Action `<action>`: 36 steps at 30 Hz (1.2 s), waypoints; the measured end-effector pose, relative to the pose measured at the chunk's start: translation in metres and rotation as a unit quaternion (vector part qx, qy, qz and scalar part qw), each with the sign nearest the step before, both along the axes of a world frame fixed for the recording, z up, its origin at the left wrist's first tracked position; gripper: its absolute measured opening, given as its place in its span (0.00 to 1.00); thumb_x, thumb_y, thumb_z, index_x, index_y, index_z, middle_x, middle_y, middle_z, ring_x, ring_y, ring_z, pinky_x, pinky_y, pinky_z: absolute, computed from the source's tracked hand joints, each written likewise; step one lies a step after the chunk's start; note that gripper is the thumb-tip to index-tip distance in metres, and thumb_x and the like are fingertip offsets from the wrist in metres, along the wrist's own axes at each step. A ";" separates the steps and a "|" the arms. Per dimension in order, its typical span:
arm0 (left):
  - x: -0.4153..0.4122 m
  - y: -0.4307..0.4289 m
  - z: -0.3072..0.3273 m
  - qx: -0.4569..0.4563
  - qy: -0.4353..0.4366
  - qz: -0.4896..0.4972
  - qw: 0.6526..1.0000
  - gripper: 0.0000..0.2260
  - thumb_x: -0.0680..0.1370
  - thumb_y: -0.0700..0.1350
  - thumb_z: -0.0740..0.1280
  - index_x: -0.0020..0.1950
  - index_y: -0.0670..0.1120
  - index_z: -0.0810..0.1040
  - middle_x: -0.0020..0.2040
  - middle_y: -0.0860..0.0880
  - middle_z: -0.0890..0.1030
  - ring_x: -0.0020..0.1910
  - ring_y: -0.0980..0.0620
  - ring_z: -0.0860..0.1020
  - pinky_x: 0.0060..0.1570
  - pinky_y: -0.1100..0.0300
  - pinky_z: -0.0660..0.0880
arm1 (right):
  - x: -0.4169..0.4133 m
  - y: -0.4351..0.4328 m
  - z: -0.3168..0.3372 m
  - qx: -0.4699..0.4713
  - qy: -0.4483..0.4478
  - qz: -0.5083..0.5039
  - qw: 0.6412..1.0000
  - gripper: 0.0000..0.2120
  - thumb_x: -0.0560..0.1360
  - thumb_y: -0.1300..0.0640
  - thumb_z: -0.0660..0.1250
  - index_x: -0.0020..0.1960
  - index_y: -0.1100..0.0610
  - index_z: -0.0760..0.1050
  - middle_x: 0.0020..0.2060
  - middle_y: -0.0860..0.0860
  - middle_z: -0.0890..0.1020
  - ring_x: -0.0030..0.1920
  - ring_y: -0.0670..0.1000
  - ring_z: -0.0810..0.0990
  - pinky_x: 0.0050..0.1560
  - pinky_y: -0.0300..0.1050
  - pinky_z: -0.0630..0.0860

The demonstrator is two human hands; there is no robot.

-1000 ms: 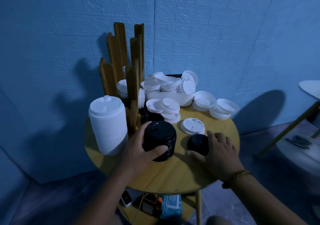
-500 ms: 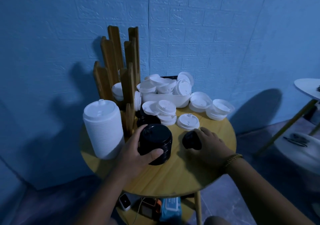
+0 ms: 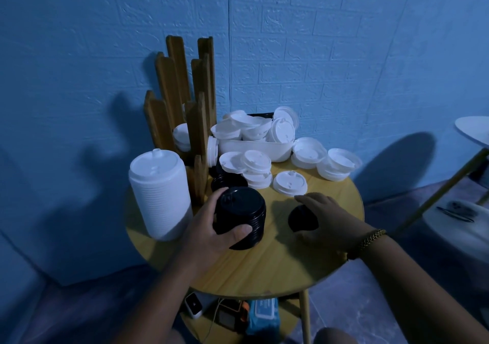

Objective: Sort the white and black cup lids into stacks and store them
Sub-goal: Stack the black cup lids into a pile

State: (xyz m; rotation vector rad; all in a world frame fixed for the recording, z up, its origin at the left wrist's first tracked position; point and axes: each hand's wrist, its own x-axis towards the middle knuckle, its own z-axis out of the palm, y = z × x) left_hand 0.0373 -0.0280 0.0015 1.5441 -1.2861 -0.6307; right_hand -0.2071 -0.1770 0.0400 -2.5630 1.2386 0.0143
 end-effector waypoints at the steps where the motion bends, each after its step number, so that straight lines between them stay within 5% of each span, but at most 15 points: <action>1: 0.000 0.000 0.000 0.000 -0.001 0.000 1.000 0.39 0.63 0.73 0.74 0.71 0.74 0.62 0.67 0.70 0.72 0.66 0.70 0.69 0.66 0.55 0.72 | -0.002 0.000 -0.002 0.014 -0.001 0.006 1.000 0.42 0.73 0.42 0.72 0.79 0.46 0.53 0.78 0.48 0.56 0.77 0.52 0.55 0.75 0.53 0.62; 9: 0.001 -0.001 -0.003 -0.004 -0.002 0.001 1.000 0.37 0.63 0.73 0.74 0.70 0.76 0.62 0.63 0.75 0.72 0.65 0.73 0.69 0.64 0.57 0.72 | -0.017 0.005 0.000 0.038 -0.077 -0.022 0.996 0.38 0.72 0.46 0.75 0.76 0.46 0.61 0.70 0.47 0.68 0.65 0.46 0.68 0.66 0.43 0.71; 15: 0.000 -0.001 -0.002 0.007 -0.012 0.000 1.000 0.38 0.64 0.72 0.74 0.71 0.75 0.61 0.66 0.72 0.71 0.68 0.65 0.70 0.65 0.53 0.74 | 0.027 0.042 0.024 -0.008 -0.365 -0.004 0.931 0.32 0.65 0.36 0.73 0.66 0.44 0.73 0.58 0.39 0.77 0.58 0.37 0.74 0.53 0.27 0.68; 20: 0.001 0.001 -0.002 0.018 -0.021 0.009 1.000 0.37 0.69 0.63 0.76 0.73 0.72 0.60 0.67 0.65 0.71 0.67 0.59 0.71 0.61 0.53 0.76 | 0.076 0.059 0.022 -0.055 -0.301 0.064 0.950 0.34 0.68 0.34 0.73 0.70 0.47 0.72 0.62 0.43 0.75 0.61 0.45 0.71 0.62 0.45 0.72; 27: -0.001 0.000 0.002 0.012 -0.032 0.014 0.999 0.34 0.64 0.73 0.74 0.63 0.82 0.58 0.61 0.74 0.70 0.63 0.68 0.70 0.62 0.57 0.76 | 0.071 0.051 0.028 -0.011 -0.242 0.120 0.963 0.31 0.75 0.43 0.71 0.75 0.44 0.66 0.69 0.39 0.67 0.67 0.40 0.64 0.70 0.47 0.68; 32: 0.000 0.000 0.000 0.022 -0.027 0.018 0.999 0.43 0.64 0.70 0.75 0.74 0.69 0.59 0.68 0.64 0.71 0.69 0.58 0.71 0.65 0.49 0.77 | 0.078 0.047 0.033 -0.043 -0.212 0.128 0.968 0.32 0.73 0.39 0.71 0.74 0.45 0.68 0.67 0.41 0.69 0.67 0.43 0.64 0.69 0.48 0.69; 36: 0.002 0.001 0.000 0.034 -0.031 0.020 0.999 0.47 0.63 0.69 0.75 0.77 0.68 0.55 0.73 0.60 0.68 0.71 0.55 0.69 0.66 0.47 0.76 | 0.082 0.042 0.035 -0.036 -0.182 0.147 0.972 0.31 0.73 0.39 0.70 0.74 0.43 0.68 0.69 0.40 0.68 0.68 0.43 0.64 0.69 0.48 0.69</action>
